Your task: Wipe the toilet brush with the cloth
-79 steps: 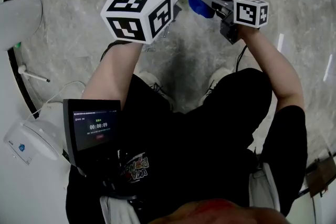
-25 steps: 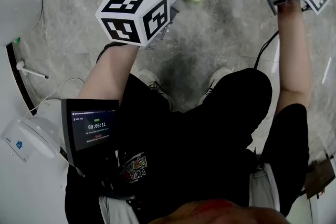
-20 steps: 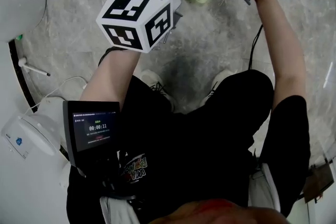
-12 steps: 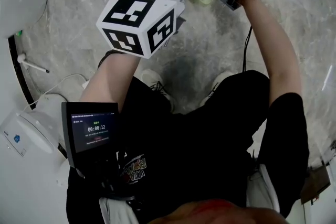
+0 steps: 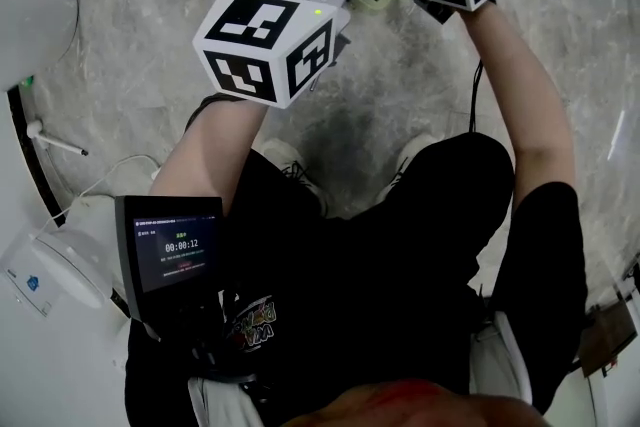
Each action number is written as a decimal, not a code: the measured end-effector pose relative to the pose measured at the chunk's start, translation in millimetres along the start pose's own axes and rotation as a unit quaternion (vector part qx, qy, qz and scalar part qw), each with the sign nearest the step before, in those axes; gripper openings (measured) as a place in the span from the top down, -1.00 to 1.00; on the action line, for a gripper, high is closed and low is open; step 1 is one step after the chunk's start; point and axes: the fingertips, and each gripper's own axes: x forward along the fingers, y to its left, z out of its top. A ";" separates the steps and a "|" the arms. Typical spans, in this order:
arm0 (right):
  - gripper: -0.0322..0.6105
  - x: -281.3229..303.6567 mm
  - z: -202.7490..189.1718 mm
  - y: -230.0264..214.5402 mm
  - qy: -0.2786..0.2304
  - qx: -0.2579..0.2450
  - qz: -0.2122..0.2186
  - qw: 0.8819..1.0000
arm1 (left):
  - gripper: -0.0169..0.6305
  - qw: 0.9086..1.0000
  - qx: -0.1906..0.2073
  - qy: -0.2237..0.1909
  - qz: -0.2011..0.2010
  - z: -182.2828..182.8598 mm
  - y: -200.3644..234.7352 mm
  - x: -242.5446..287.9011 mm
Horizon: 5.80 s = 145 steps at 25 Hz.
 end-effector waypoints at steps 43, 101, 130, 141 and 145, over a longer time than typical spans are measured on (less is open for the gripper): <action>0.61 -162.7 -49.4 -54.4 -0.038 -0.016 -0.224 0.974 | 0.95 1.000 -0.014 -0.003 0.009 4.8 8.8 4.9; 0.61 11.3 -210.7 45.4 0.260 -0.068 -0.029 0.963 | 0.95 1.000 -0.004 -0.010 -0.010 2.2 -3.8 -9.0; 0.24 -73.8 -188.4 -87.2 0.201 0.032 -0.270 0.941 | 0.95 1.000 -0.006 0.003 0.004 -0.9 7.0 -0.2; 0.61 -134.2 -62.3 -73.3 0.029 0.099 -0.364 0.926 | 0.91 0.999 0.001 -0.012 -0.029 2.8 -5.5 6.4; 0.61 -155.4 -31.5 -61.4 0.010 0.037 -0.386 0.922 | 0.91 0.998 0.053 -0.014 -0.037 3.5 -16.5 6.1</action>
